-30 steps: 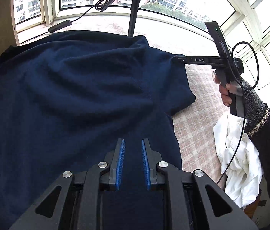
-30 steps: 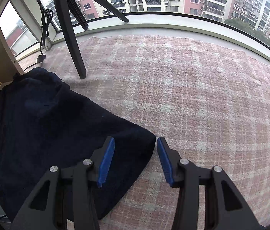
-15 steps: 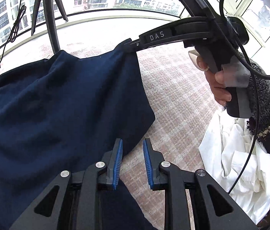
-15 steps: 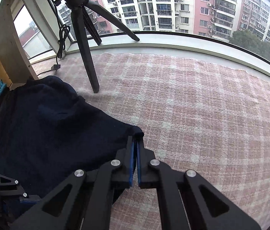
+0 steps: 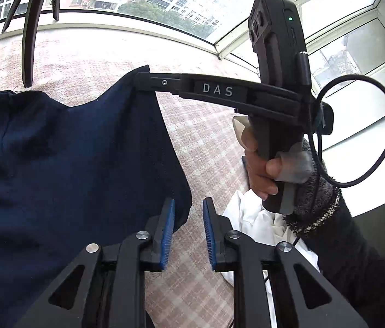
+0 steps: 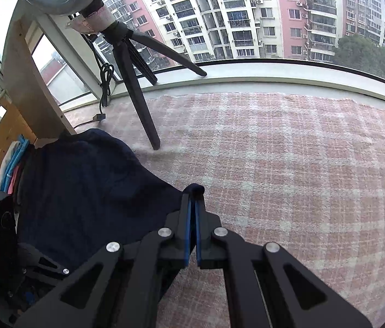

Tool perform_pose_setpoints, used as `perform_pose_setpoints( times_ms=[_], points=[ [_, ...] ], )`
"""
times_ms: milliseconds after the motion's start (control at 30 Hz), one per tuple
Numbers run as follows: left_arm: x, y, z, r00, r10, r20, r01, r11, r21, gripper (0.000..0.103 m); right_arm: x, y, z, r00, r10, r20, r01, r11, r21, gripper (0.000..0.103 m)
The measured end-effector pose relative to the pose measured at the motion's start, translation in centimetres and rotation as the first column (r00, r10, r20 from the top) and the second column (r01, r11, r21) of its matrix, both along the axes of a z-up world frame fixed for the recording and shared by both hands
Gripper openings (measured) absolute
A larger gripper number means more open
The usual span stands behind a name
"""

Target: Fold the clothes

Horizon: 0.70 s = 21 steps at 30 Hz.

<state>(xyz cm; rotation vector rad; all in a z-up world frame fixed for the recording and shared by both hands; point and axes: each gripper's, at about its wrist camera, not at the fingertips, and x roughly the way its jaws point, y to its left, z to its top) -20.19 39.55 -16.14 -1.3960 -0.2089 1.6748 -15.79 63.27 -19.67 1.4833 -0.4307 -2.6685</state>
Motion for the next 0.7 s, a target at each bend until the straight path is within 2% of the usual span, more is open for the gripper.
perform_pose_setpoints(
  times_ms=[33, 67, 100, 167, 233, 267, 333, 467, 533, 567, 633, 667, 700],
  points=[
    [-0.1, -0.5, -0.2, 1.000, 0.016, -0.011, -0.017, 0.999, -0.040, 0.048, -0.2, 0.1, -0.5, 1.000, -0.003, 0.011, 0.002, 1.000, 0.019, 0.003],
    [-0.2, -0.9, -0.6, 0.999, 0.038, -0.034, -0.042, 0.994, -0.102, 0.049, -0.4, 0.1, -1.0, 1.000, -0.005, 0.021, 0.004, 0.999, 0.038, 0.003],
    [0.0, -1.5, -1.0, 0.998, 0.051, -0.043, -0.056, 0.990, -0.133, 0.049, -0.5, 0.2, -1.5, 0.999, -0.008, 0.032, 0.006, 0.998, 0.056, 0.003],
    [0.7, -3.1, -1.3, 0.995, 0.080, -0.067, -0.090, 0.983, -0.158, 0.049, -0.9, 0.3, -2.5, 0.999, -0.015, 0.053, 0.010, 0.996, 0.094, 0.003],
    [1.1, -4.7, -1.3, 0.986, 0.105, -0.131, -0.130, 0.970, -0.205, 0.049, -1.3, 0.5, -3.4, 0.997, -0.024, 0.071, 0.015, 0.992, 0.123, 0.003],
    [1.0, -5.4, -1.0, 0.978, 0.125, -0.166, -0.160, 0.963, -0.219, 0.049, -1.5, 0.5, -3.8, 0.996, -0.024, 0.085, 0.013, 0.992, 0.125, 0.003],
    [-1.8, -6.5, -0.4, 0.954, 0.180, -0.240, -0.239, 0.939, -0.247, 0.049, -1.7, 0.5, -4.2, 0.995, -0.019, 0.099, 0.007, 0.993, 0.121, 0.002],
    [-8.7, -7.2, 0.3, 0.894, 0.250, -0.372, -0.375, 0.872, -0.314, 0.049, -1.3, 0.4, -3.8, 0.996, -0.002, 0.085, -0.006, 0.995, 0.097, 0.003],
    [-10.7, -7.3, 0.4, 0.879, 0.229, -0.419, -0.383, 0.863, -0.331, 0.049, -1.2, 0.3, -3.7, 0.997, 0.006, 0.079, -0.013, 0.996, 0.085, 0.003],
    [-11.2, -6.6, 0.4, 0.875, 0.177, -0.452, -0.352, 0.872, -0.340, 0.049, -1.1, 0.2, -3.6, 0.997, 0.010, 0.075, -0.016, 0.997, 0.079, 0.003],
    [-11.7, -5.0, 0.2, 0.863, 0.029, -0.504, -0.254, 0.888, -0.383, 0.049, -0.9, 0.1, -3.4, 0.997, 0.019, 0.068, -0.023, 0.998, 0.067, 0.003],
    [-11.9, -4.3, -0.2, 0.856, -0.058, -0.515, -0.193, 0.887, -0.420, 0.049, -0.9, 0.2, -3.6, 0.997, 0.017, 0.072, -0.021, 0.998, 0.066, 0.003],
    [-12.1, -3.5, -0.5, 0.846, -0.128, -0.518, -0.151, 0.874, -0.462, 0.049, -0.9, 0.3, -3.8, 0.997, 0.017, 0.077, -0.022, 0.998, 0.064, 0.003]
  ],
)
